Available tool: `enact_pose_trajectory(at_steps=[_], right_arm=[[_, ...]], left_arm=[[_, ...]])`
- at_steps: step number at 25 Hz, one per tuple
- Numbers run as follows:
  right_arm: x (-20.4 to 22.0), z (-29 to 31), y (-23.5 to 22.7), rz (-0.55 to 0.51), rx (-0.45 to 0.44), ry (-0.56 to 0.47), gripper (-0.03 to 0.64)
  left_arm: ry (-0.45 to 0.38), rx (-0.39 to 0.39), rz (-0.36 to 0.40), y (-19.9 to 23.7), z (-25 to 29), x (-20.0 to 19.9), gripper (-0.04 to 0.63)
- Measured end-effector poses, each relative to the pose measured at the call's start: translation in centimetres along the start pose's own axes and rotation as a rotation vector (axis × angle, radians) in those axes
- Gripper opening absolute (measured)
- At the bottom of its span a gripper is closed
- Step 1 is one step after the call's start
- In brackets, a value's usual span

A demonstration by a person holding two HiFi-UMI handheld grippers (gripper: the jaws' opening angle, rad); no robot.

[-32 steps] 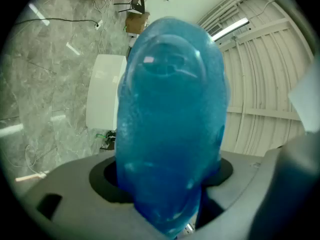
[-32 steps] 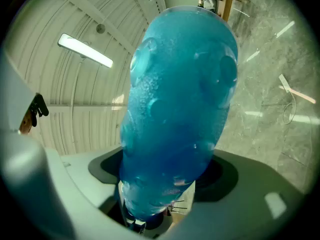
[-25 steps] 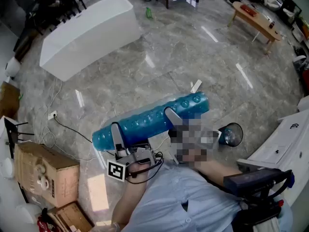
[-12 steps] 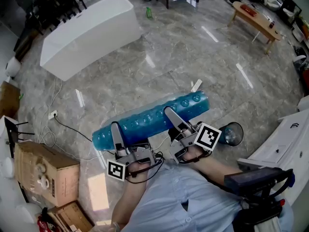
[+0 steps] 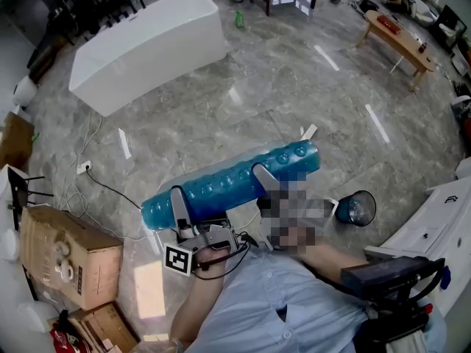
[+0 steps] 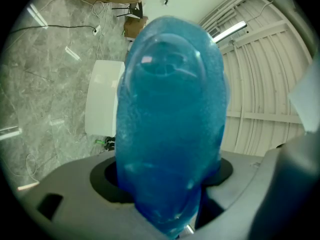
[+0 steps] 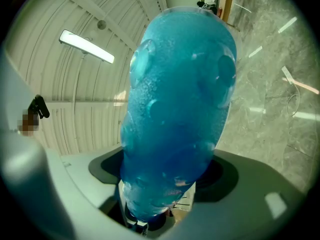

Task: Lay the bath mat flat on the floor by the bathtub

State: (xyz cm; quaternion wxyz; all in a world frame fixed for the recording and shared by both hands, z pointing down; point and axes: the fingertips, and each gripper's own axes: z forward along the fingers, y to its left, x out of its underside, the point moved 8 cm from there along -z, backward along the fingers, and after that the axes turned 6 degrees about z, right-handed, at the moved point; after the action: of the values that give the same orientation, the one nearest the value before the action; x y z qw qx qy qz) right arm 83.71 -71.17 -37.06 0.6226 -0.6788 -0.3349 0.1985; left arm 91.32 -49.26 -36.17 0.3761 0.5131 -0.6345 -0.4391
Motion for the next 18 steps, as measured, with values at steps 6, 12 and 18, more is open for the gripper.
enact_pose_trajectory(at_steps=[6, 12, 18], right_arm=[[2.9, 1.8, 0.0, -0.002, 0.000, 0.020, 0.393], [3.4, 3.6, -1.1, 0.007, 0.042, 0.028, 0.393], [1.2, 7.7, -3.9, 0.026, 0.071, 0.040, 0.394]], left_arm=[[-0.023, 0.002, 0.000, 0.4, -0.7, -3.4, 0.342], [-0.035, -0.031, -0.020, 1.8, 0.0, -4.7, 0.342], [-0.041, -0.073, -0.020, 5.1, 4.1, -5.0, 0.342]])
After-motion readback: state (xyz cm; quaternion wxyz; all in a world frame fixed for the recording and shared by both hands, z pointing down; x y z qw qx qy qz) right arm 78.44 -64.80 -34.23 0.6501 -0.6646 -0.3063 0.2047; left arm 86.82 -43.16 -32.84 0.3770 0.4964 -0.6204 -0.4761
